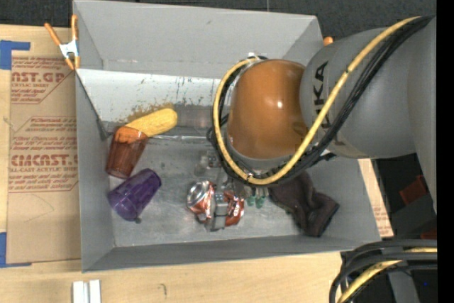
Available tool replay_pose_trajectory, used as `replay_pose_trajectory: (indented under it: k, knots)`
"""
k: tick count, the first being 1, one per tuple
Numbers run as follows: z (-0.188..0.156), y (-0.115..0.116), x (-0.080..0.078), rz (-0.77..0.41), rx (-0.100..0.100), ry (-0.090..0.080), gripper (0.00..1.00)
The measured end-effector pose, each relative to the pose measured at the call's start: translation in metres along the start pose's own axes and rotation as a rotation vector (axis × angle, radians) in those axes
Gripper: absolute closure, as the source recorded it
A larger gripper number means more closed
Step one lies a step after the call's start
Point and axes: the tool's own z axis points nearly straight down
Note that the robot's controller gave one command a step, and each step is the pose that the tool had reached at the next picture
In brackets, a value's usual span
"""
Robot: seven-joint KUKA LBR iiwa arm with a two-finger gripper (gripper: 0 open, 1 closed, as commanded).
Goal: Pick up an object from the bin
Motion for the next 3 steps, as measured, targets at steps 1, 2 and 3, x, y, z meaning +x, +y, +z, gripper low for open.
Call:
replay_pose_trajectory:
  k: [1,2,3]
  knots:
    - [-0.005,-0.001,-0.002,0.002,-0.001,-0.008,0.0]
    - [0.059,-0.035,-0.018,-0.026,-0.001,-0.014,0.0]
    - [0.108,-0.053,-0.023,0.082,-0.001,-0.007,0.0]
